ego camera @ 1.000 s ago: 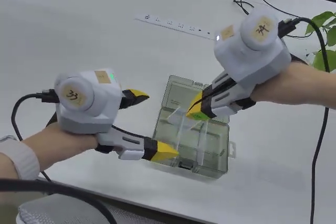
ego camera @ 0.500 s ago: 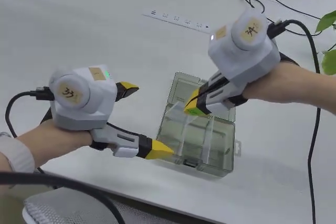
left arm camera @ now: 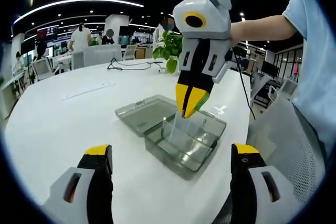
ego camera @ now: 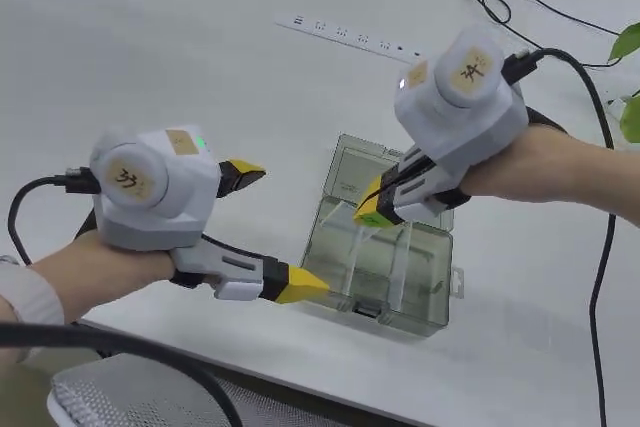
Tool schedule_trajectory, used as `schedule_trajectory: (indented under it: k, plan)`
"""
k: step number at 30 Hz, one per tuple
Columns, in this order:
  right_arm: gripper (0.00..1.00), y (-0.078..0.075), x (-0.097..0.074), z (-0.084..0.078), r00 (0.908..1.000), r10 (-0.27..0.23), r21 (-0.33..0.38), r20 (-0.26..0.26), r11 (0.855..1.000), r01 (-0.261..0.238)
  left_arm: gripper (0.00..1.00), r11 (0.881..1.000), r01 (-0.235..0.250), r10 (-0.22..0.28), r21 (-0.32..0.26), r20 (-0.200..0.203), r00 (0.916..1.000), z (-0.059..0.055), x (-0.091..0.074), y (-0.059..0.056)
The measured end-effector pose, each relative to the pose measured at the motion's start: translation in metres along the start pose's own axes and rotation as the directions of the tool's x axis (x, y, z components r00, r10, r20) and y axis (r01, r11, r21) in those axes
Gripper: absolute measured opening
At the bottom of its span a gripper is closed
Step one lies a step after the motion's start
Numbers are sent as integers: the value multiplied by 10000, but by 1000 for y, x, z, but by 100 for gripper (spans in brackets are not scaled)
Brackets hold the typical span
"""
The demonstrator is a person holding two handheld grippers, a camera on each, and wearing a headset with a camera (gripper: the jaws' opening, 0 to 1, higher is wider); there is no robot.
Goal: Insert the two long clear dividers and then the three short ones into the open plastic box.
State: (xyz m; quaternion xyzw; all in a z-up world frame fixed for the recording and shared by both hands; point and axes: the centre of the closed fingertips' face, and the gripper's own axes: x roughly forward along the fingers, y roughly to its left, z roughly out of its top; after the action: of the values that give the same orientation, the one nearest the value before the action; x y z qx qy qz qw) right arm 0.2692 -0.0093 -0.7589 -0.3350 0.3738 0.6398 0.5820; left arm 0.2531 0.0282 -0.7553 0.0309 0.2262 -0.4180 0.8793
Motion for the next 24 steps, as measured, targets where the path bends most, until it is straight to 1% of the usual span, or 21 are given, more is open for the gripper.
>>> schedule_trajectory:
  k: [3, 8, 11, 13, 17, 22, 23, 24]
  plan:
    - [2, 2, 2, -1, 10000, 66, -15, -52, 10000, -66, 95, 10000, 20, -20, -43, 7, 10000, 0, 0, -1]
    - [2, 1, 7, 2, 9999, 52, -112, -140, 9999, -54, 94, 10000, 11, -11, -96, 5, 10000, -2, -1, -2]
    - [2, 1, 11, 3, 9996, 30, -108, -281, 9999, -33, 93, 9999, 25, -25, -111, -9, 10000, -2, -1, -2]
    - [2, 4, 14, 3, 9991, 24, -104, -425, 9999, -29, 93, 9999, 6, -6, -124, 6, 10000, -2, -2, -2]
    - [2, -1, 25, 1, 9981, -92, -214, -610, 9997, 79, 93, 9999, -7, 8, -146, 24, 10000, -2, -2, -2]
    - [2, -2, 28, -1, 9975, -197, -114, -683, 9998, 190, 92, 9998, -30, 30, -174, 31, 10000, -3, -4, -1]
    - [2, -4, 29, -1, 9971, -288, 143, -707, 9995, 299, 92, 9998, -31, 32, -184, 28, 10000, -3, -4, -1]
    - [2, -3, 30, -1, 9971, -263, 105, -707, 9996, 271, 92, 9998, -33, 34, -188, 30, 10000, -3, -4, -1]
